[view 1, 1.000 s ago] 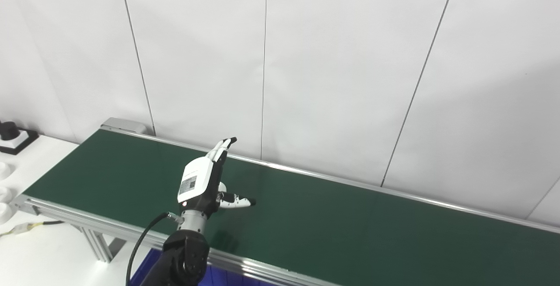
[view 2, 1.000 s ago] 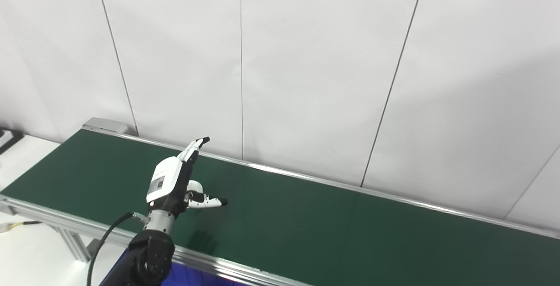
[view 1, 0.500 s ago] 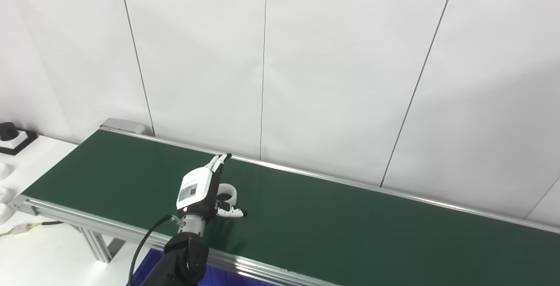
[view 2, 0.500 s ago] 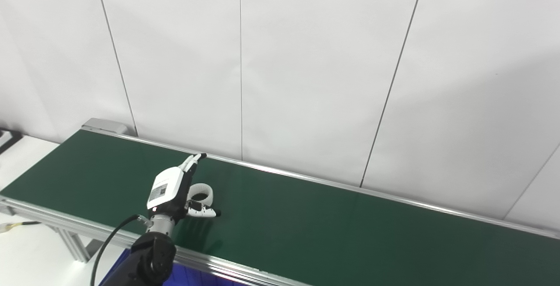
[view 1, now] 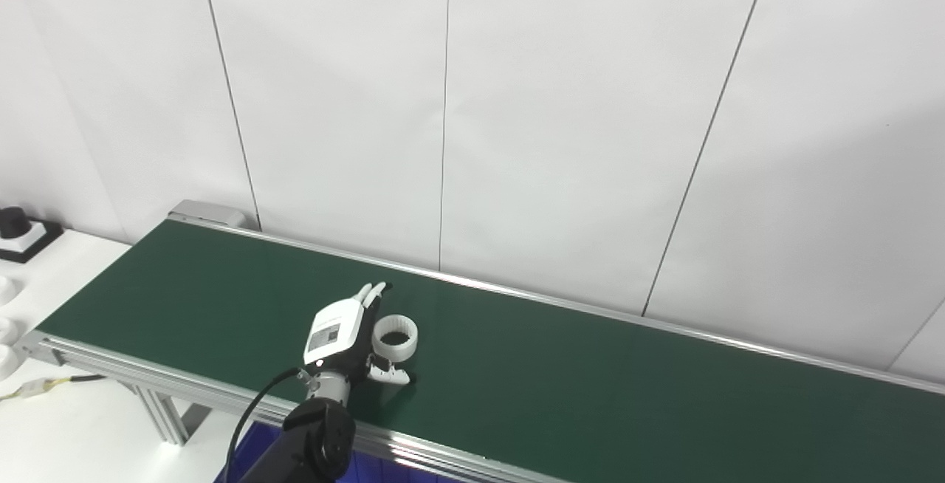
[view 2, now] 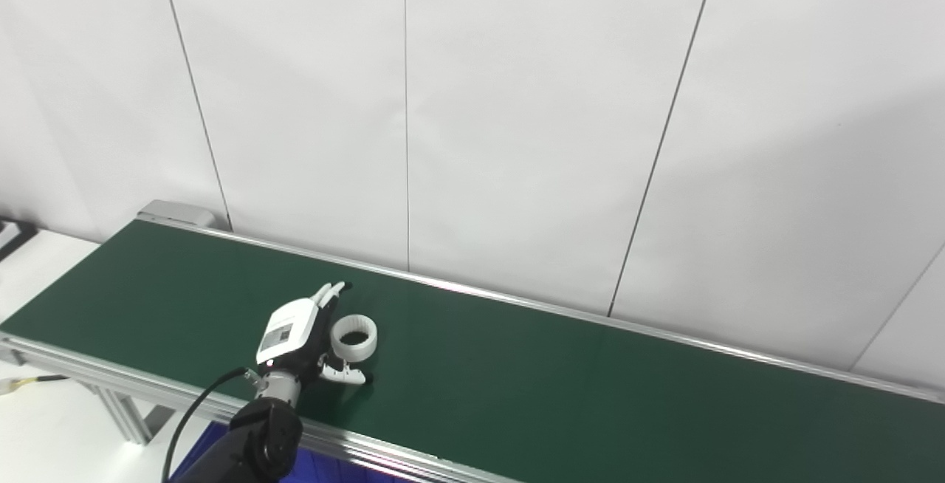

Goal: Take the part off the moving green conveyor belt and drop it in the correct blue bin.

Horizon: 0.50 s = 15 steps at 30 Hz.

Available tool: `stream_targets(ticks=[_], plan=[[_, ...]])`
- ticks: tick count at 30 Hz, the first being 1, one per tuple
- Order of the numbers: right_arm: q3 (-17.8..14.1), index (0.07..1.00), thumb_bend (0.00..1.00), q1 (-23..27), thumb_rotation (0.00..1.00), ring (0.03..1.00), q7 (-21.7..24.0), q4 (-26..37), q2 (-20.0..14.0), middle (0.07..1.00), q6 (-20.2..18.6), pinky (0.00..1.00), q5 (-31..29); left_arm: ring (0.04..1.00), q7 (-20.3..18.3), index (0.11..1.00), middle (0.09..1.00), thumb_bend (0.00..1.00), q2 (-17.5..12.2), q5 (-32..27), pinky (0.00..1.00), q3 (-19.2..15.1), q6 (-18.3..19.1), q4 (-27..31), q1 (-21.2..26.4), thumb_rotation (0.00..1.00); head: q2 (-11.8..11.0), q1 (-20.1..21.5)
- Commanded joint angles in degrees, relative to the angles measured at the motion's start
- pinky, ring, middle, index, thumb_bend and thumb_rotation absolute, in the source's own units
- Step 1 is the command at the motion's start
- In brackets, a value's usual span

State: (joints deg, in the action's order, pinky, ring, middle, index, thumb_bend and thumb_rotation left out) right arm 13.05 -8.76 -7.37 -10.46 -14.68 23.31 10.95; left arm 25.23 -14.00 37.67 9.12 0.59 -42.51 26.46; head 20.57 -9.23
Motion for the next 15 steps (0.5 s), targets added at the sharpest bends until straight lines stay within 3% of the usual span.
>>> stream_targets(ticks=[1,6,11,15], plan=[[-0.01,0.832,0.92,0.01,0.45,0.759,-0.97,2.14,-0.62,0.782,3.61,0.7,-0.55,0.91,2.17,0.913,0.953,0.81,-0.2,-0.29,0.86,0.54,-1.21,-0.24,3.54,0.13,0.13,-0.02],[0.21,0.832,0.92,-0.23,0.46,0.753,-1.39,2.6,-0.92,0.779,3.61,0.68,-0.16,0.919,2.28,0.911,0.952,0.79,0.03,-0.17,0.88,2.16,-1.43,-3.03,5.6,0.17,0.4,0.01],[0.19,0.833,0.92,-0.63,0.46,0.753,-1.52,3.15,-0.84,0.78,3.61,0.68,-0.2,0.92,2.41,0.906,0.945,0.79,0.13,-0.89,0.89,4.22,-5.1,-6.79,8.1,0.22,0.76,0.13],[-0.09,0.834,0.92,-1.03,0.49,0.751,-1.86,3.7,-0.57,0.776,3.6,0.68,0.59,0.931,1.09,0.9,0.948,0.79,0.52,-0.88,0.91,6.21,-5.56,-8.29,9.82,0.25,1.03,0.28]])
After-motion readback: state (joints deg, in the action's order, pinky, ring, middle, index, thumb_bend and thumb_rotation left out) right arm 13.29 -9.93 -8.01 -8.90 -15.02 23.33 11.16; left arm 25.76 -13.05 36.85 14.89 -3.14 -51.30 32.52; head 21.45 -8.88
